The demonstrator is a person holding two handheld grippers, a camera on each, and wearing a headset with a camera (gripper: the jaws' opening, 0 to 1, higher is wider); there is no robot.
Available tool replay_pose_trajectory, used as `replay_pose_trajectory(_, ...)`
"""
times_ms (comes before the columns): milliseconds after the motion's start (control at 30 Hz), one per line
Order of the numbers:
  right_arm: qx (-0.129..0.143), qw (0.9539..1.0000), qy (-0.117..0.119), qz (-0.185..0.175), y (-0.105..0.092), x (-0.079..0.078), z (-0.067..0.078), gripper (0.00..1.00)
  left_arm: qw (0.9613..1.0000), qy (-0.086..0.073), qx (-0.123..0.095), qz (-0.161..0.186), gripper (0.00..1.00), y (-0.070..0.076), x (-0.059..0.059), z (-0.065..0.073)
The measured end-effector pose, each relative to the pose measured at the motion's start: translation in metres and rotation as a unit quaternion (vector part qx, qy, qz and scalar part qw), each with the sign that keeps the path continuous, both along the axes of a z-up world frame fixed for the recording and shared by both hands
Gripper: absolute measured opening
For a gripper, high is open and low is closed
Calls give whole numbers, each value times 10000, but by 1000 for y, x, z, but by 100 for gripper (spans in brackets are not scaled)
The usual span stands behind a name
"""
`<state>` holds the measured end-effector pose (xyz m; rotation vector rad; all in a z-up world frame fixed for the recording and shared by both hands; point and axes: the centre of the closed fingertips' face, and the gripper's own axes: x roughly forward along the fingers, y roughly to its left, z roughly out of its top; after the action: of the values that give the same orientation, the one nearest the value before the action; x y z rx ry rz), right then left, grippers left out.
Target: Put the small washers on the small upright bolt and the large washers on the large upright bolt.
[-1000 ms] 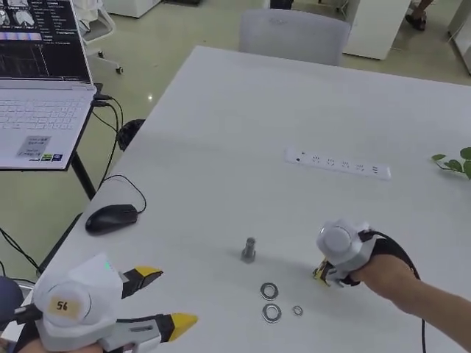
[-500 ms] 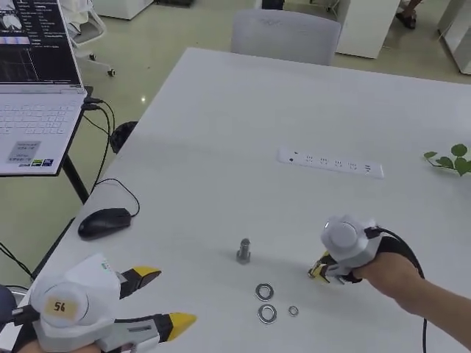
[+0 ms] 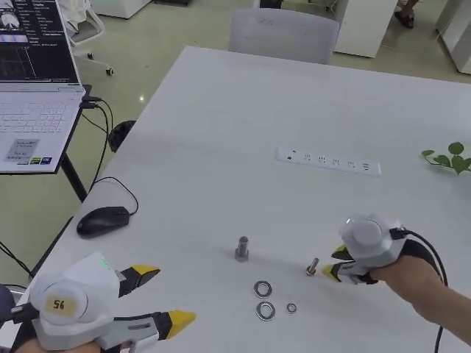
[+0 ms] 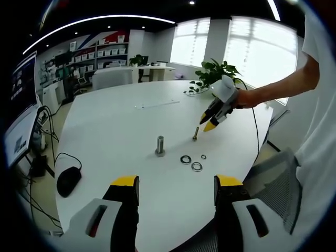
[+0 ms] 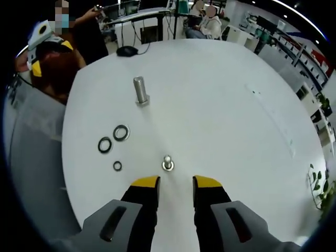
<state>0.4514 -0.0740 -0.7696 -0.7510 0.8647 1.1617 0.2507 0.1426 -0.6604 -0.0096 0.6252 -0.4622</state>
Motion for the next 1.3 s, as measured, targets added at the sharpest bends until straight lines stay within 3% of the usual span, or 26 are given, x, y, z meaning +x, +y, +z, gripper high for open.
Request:
replay_pose_trajectory(300,50,9995,131,-274,-23,-10,-6,27,10000,-3,14,-14,57,0,-1,0)
replay_pose_trajectory(733,23,9987,372,-339,-47,-41,-23,28,10000,-13,23,-60,57,-2,0,1)
replay_pose_trajectory(1000,267,9971,571,-425,-45,-59,-29,28,10000,-7,21,-61,57,-2,-1,0)
replay_pose_trajectory(1300,295,9964,686,-394,-40,-75,-38,28,10000,1,22,-79,57,-4,-1,0)
